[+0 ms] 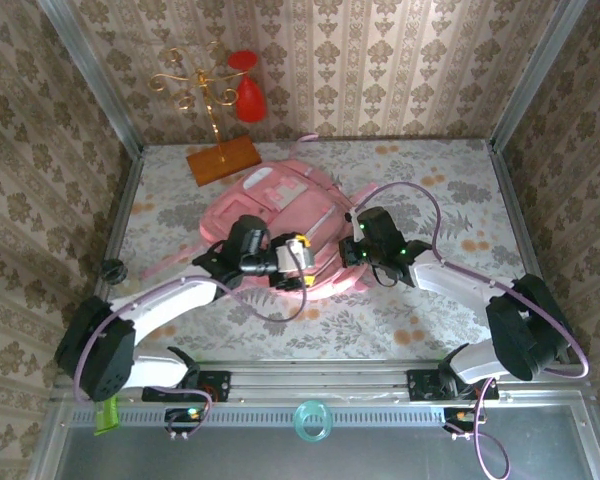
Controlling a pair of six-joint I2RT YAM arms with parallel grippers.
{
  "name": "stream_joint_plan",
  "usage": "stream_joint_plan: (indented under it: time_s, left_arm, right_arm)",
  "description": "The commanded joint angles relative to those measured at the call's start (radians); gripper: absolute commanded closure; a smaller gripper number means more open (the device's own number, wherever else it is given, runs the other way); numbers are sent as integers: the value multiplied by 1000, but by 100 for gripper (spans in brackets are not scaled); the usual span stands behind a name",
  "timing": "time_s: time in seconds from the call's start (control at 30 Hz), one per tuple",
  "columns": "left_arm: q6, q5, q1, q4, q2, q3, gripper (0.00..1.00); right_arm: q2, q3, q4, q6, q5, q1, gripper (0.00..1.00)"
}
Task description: Pack the student bag
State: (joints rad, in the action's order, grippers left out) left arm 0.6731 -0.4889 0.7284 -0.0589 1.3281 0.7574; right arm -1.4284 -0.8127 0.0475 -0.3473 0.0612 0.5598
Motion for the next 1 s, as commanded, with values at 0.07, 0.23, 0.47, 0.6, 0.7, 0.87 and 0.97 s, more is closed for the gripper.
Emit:
stream_joint_plan:
  time_s: [0.07, 0.23, 0.47, 0.6, 0.7, 0.87, 0.97]
  left_arm:
    - [-101, 225, 62, 27, 136, 143, 27]
    - [-97, 292, 81, 17, 211, 173, 33]
    - [-88, 294, 81, 37, 285, 190, 44]
    - [-93, 324, 82, 37, 294, 182, 63]
    - [-90, 319, 81, 42, 283, 174, 74]
    - [-95, 293, 80, 53, 271, 175, 95]
    - [-102, 282, 77, 49, 267, 175, 100]
  right_arm:
    - [-14, 27, -47, -21, 29, -5, 100]
    - [-3, 53, -79, -36, 26, -8, 100]
    - [-25, 61, -108, -52, 40, -18, 100]
    - [-49, 60, -113, -58, 42, -18, 100]
    - [-61, 66, -123, -62, 49, -18, 96]
    - [-75, 72, -145, -72, 67, -18, 90]
    - [-86, 78, -156, -79, 74, -18, 88]
